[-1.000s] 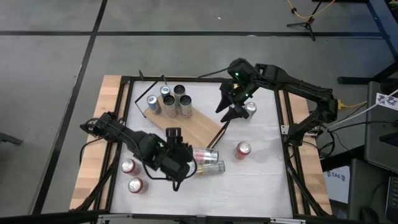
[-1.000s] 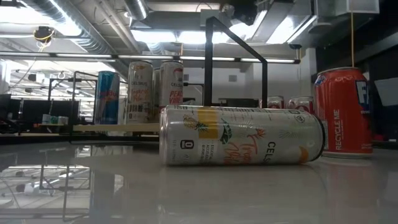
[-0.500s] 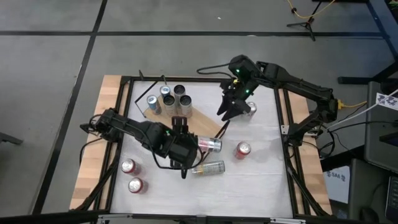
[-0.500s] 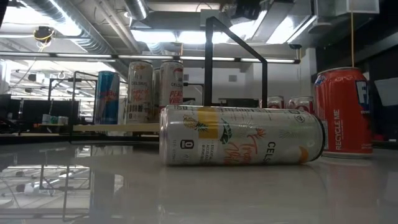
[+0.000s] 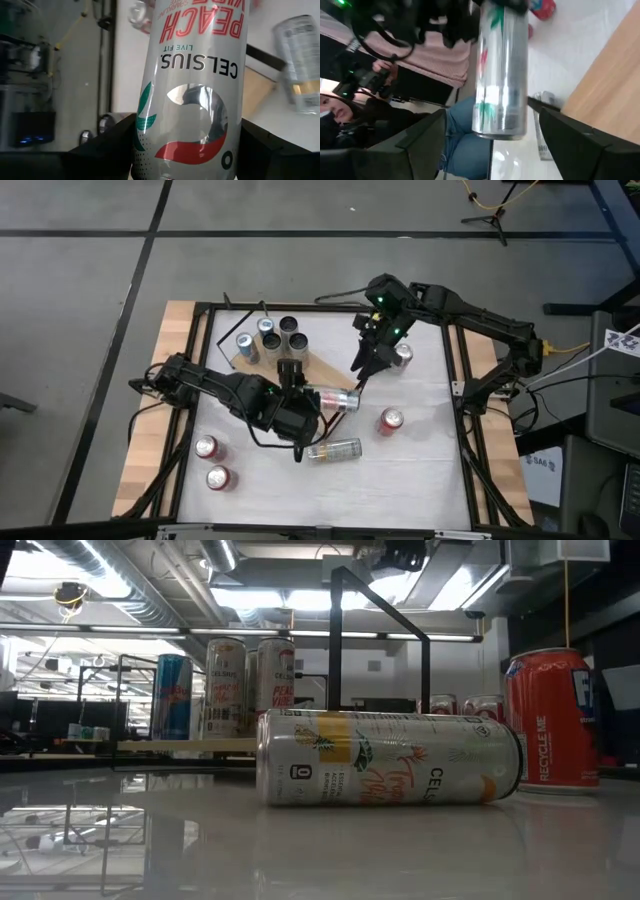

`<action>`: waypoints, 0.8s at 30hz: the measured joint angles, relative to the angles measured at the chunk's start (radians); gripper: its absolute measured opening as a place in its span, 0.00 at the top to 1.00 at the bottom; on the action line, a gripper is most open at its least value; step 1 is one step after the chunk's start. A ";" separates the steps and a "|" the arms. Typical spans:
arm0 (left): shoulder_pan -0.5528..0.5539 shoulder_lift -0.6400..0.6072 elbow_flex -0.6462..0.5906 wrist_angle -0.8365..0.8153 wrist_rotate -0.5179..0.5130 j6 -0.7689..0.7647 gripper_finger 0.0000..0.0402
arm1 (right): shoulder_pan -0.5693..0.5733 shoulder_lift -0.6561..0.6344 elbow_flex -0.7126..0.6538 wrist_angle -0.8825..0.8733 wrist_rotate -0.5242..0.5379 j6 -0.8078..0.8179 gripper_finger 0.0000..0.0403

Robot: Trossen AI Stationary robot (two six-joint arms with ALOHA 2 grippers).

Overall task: Place canned beverage on shelf
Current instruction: Put the white-pink soda can aligned with the white-pink soda can on the shelf

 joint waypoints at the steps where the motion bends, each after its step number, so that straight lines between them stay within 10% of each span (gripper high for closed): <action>1: 0.001 0.000 0.000 0.007 -0.012 0.008 0.39 | 0.013 0.000 0.000 -0.005 0.021 0.001 0.22; 9: 0.008 0.000 0.000 0.081 -0.050 0.110 0.39 | 0.128 0.000 0.000 -0.005 0.241 0.045 0.22; 24: 0.008 0.001 0.000 0.180 -0.119 0.286 0.39 | 0.261 0.001 0.001 0.028 0.341 0.120 0.22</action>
